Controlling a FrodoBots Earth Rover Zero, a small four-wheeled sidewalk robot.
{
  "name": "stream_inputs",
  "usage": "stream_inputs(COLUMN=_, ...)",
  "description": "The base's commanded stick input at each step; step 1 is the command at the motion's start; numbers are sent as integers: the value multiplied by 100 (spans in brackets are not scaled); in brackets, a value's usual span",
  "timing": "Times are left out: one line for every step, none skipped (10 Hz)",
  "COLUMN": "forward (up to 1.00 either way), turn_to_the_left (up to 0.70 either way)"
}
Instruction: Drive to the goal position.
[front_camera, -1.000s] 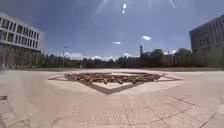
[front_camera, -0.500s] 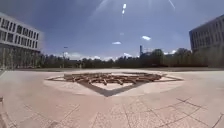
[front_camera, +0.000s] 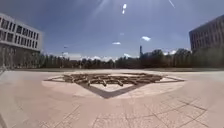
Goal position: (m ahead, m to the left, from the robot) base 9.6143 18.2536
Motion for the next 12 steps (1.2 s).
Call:
stream_inputs(forward=27, turn_to_the_left=0)
stream_inputs(forward=27, turn_to_the_left=0)
stream_inputs(forward=27, turn_to_the_left=0)
stream_inputs(forward=27, turn_to_the_left=0)
stream_inputs(forward=27, turn_to_the_left=0)
stream_inputs(forward=27, turn_to_the_left=0)
stream_inputs(forward=24, turn_to_the_left=0)
stream_inputs(forward=19, turn_to_the_left=0)
stream_inputs(forward=18, turn_to_the_left=0)
stream_inputs(forward=18, turn_to_the_left=0)
stream_inputs(forward=18, turn_to_the_left=0)
stream_inputs(forward=18, turn_to_the_left=0)
